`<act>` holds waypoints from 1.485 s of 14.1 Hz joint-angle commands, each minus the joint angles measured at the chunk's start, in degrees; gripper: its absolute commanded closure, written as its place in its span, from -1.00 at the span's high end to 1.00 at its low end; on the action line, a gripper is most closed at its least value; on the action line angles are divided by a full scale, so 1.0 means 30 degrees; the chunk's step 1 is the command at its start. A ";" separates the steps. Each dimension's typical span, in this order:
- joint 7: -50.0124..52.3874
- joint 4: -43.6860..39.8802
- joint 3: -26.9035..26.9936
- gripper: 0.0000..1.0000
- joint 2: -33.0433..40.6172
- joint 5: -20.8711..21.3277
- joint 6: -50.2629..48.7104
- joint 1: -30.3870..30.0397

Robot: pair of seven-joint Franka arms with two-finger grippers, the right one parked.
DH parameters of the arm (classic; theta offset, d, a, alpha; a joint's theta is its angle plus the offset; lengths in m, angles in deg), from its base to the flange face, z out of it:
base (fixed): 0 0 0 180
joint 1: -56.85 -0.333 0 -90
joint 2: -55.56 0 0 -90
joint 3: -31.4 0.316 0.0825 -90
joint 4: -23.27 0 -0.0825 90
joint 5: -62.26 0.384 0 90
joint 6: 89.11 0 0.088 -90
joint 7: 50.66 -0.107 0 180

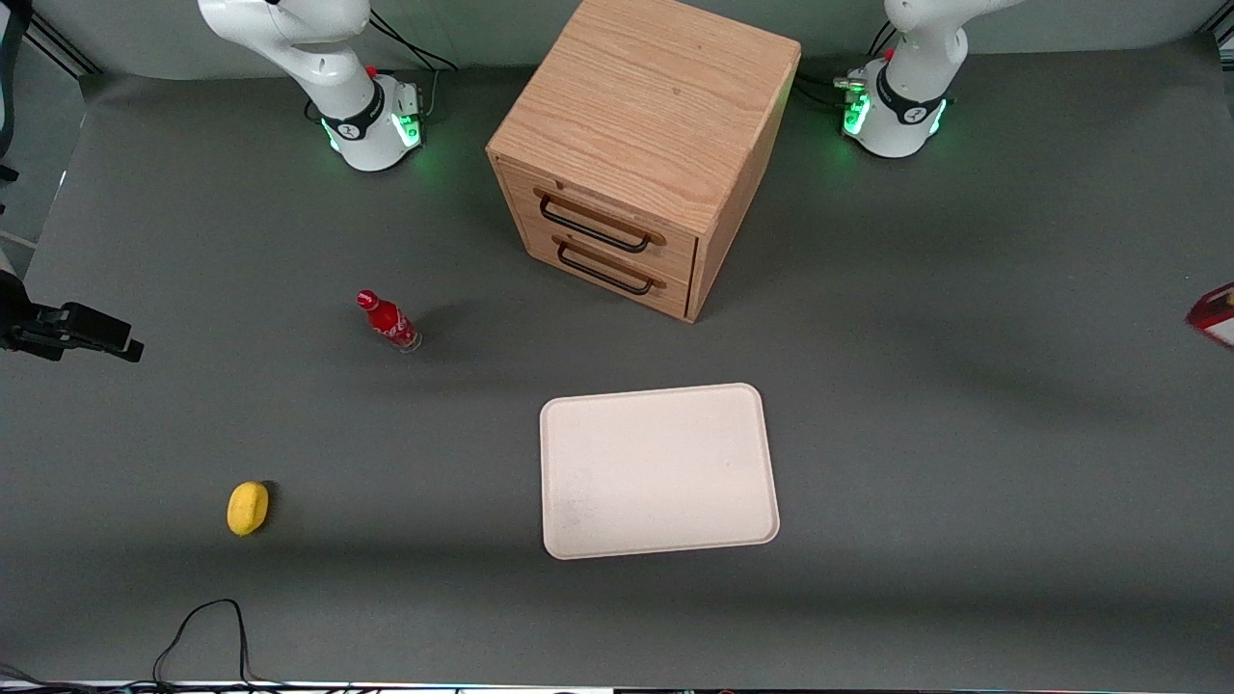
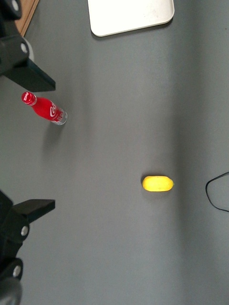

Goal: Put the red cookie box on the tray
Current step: 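Lift the cookie box with the left gripper, then carry the held cookie box toward the white tray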

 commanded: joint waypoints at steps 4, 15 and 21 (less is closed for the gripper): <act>-0.0089 -0.2872 -0.1609 -1.00 -0.2266 -0.0200 -0.0867 0.4406; 0.0440 -0.4045 -0.3399 -1.00 -0.3441 -0.0347 -0.1072 1.0830; 0.0234 -0.3870 -0.3457 -1.00 -0.5868 -0.0201 0.0947 1.0860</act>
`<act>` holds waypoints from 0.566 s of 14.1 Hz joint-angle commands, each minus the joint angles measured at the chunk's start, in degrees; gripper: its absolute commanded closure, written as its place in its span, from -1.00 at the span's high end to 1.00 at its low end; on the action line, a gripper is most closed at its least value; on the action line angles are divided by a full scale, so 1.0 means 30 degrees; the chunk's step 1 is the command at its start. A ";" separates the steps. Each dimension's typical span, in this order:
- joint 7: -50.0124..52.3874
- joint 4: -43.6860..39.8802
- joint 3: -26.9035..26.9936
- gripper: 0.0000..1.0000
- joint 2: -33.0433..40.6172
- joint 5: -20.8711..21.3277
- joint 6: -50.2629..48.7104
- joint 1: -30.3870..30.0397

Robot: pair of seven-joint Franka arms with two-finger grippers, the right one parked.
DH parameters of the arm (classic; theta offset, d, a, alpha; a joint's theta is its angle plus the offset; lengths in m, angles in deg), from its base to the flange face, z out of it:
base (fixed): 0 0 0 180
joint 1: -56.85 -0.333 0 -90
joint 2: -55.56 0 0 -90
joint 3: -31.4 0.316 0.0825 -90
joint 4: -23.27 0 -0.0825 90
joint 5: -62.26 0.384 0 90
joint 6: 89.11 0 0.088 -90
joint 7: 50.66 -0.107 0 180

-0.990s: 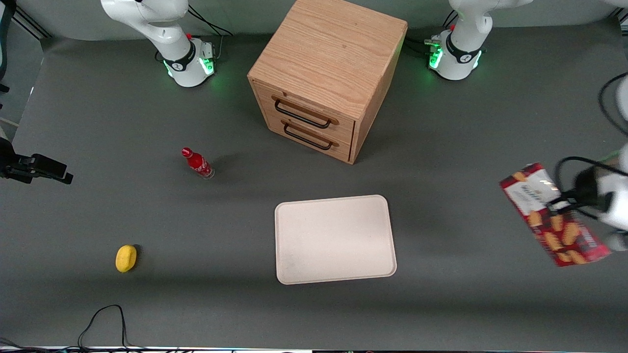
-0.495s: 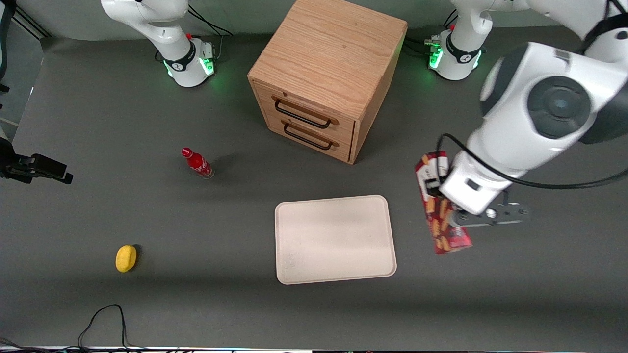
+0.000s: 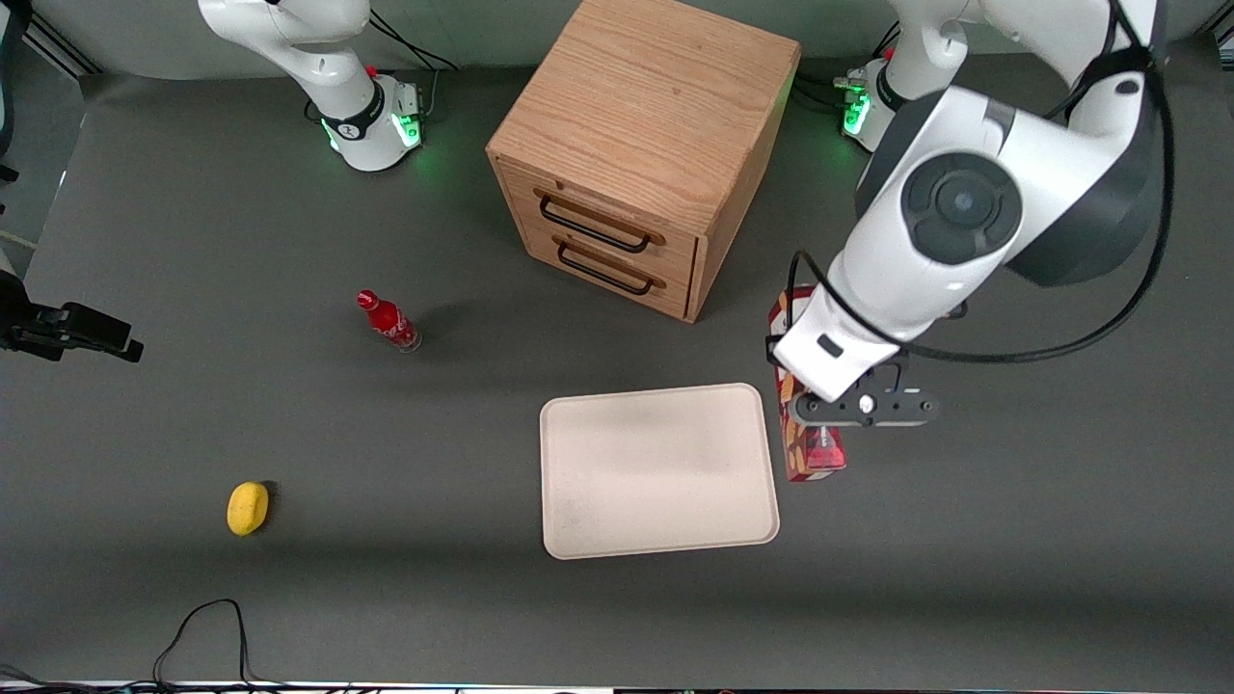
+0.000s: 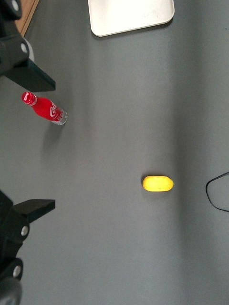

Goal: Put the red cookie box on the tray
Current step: 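Carry the held cookie box toward the white tray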

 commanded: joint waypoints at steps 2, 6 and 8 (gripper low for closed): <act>-0.0417 -0.0823 0.0020 -1.00 -0.2720 0.0206 0.1463 0.0114; -0.0595 -0.0006 0.0108 -1.00 -0.4013 0.0264 0.4011 0.0084; -0.0595 0.1047 0.0138 -1.00 -0.4364 0.0758 0.5328 0.0113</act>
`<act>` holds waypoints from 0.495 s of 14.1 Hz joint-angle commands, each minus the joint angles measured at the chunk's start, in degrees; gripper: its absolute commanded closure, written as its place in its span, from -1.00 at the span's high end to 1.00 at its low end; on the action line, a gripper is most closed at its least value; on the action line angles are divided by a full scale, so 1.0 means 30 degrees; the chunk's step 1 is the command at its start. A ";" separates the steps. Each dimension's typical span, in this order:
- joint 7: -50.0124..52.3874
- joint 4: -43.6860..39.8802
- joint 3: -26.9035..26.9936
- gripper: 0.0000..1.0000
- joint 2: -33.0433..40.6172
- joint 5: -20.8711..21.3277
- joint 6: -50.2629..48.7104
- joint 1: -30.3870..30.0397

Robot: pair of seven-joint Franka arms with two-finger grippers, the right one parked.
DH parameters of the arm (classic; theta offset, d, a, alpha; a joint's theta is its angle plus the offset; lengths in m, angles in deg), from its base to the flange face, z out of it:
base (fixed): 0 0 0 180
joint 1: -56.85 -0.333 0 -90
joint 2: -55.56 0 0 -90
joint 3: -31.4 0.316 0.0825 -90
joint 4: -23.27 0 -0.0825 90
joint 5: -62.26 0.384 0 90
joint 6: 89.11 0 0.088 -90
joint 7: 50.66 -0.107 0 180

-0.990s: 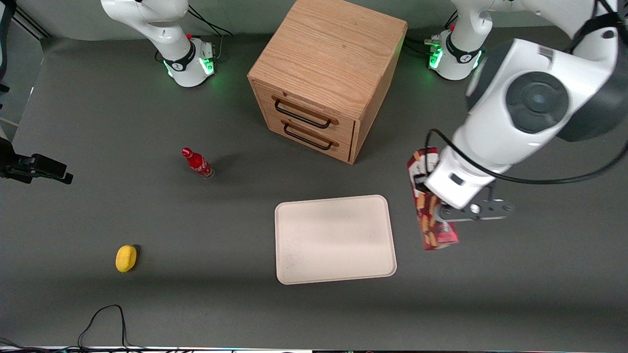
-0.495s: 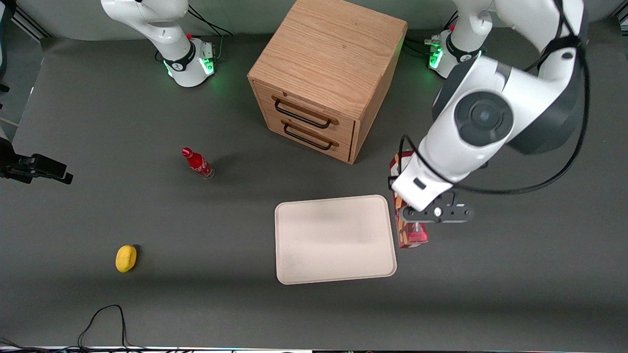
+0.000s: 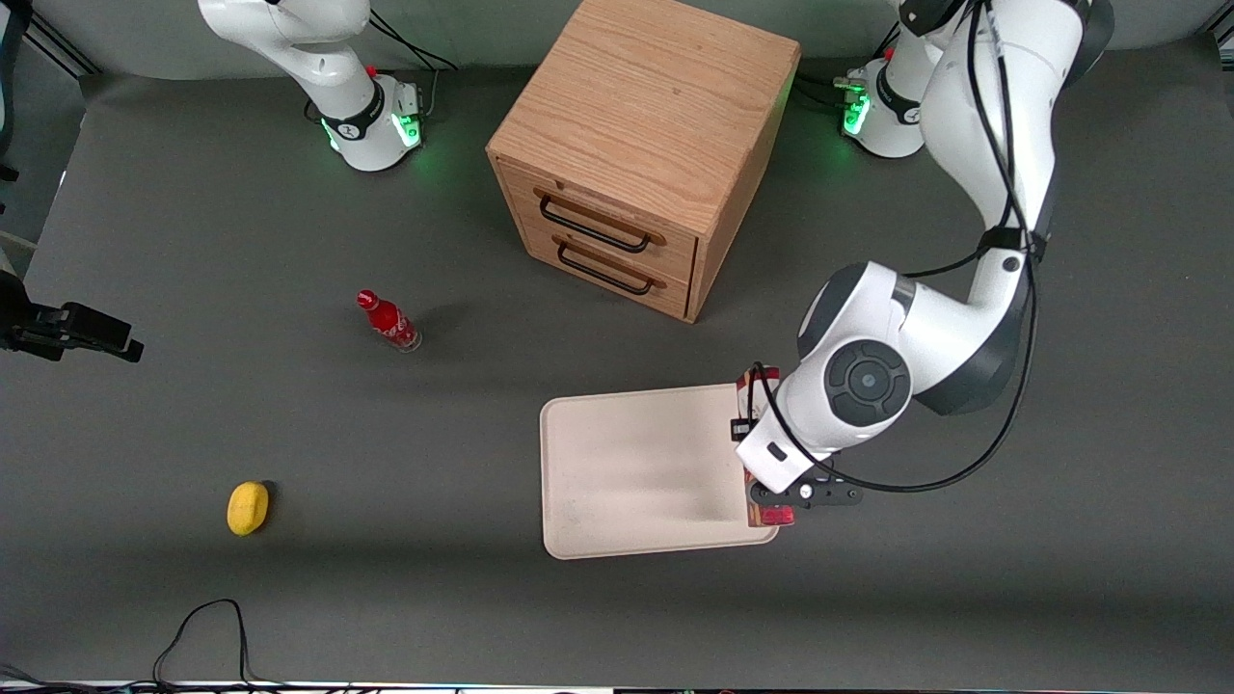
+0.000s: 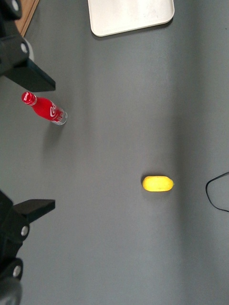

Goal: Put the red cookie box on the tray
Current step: 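Carry the held cookie box toward the white tray, then lower the cookie box onto the tray and open the left gripper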

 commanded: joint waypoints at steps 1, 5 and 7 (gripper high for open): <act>-0.0065 0.1101 0.0056 -1.00 -0.0219 0.0943 0.1540 0.0113; 0.0315 0.1105 0.0115 -1.00 -0.1510 0.1502 0.2131 0.0465; 0.0404 0.1133 0.0144 -1.00 -0.1745 0.1532 0.2625 0.0494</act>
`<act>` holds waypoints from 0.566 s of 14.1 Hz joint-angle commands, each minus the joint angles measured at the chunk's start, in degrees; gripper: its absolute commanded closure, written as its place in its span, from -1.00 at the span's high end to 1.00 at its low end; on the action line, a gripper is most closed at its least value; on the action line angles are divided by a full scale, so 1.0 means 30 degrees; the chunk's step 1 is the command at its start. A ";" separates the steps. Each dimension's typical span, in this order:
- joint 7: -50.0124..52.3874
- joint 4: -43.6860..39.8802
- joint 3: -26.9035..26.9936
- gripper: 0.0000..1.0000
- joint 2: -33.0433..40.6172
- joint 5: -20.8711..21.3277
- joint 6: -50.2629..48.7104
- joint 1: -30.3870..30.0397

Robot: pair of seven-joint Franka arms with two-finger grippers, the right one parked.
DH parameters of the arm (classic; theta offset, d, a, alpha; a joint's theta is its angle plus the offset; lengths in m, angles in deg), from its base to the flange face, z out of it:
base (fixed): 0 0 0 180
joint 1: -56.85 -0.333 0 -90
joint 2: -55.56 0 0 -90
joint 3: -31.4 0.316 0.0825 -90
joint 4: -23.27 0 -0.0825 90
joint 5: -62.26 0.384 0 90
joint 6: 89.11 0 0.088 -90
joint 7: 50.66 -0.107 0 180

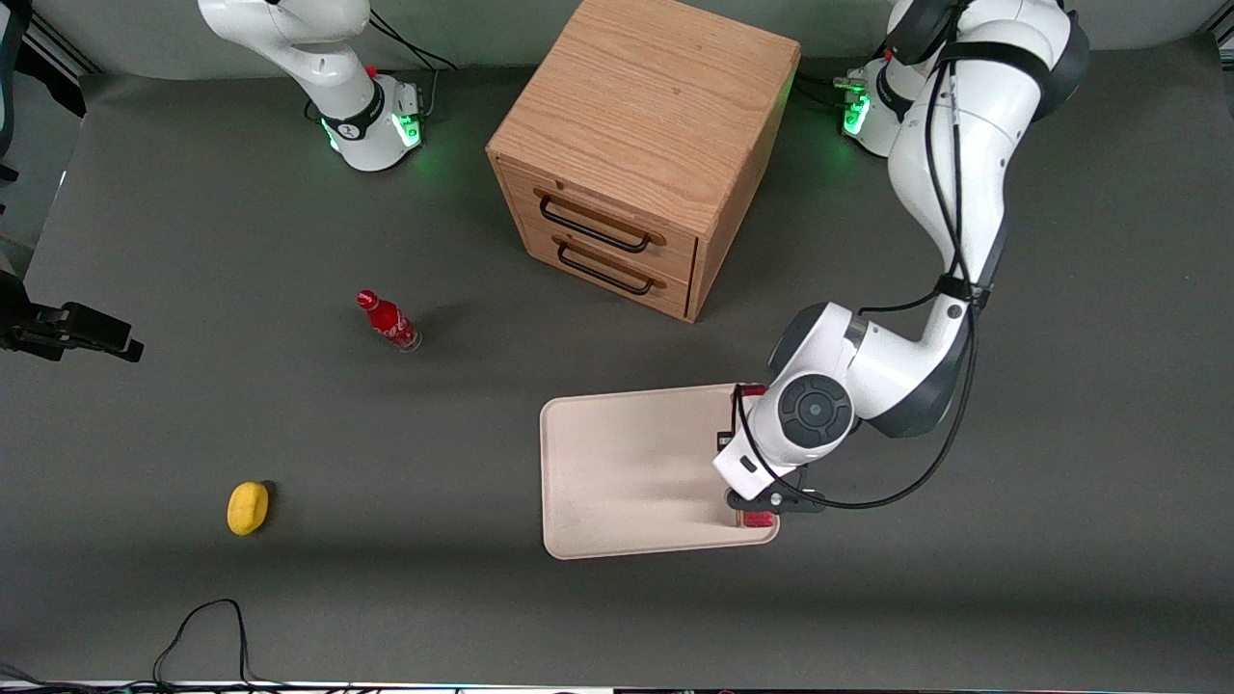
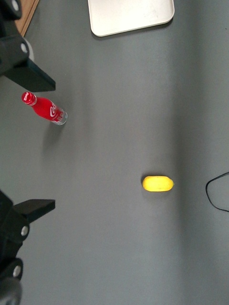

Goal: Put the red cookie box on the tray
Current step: 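Lower the cookie box onto the tray and open the left gripper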

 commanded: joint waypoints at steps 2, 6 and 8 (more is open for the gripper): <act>0.0771 0.0033 0.0151 -1.00 -0.0172 0.0525 0.1058 0.0207; 0.0743 0.0003 0.0151 0.21 -0.0173 0.0525 0.1030 0.0120; 0.0832 0.0003 0.0151 1.00 0.0031 0.0525 0.0710 0.0119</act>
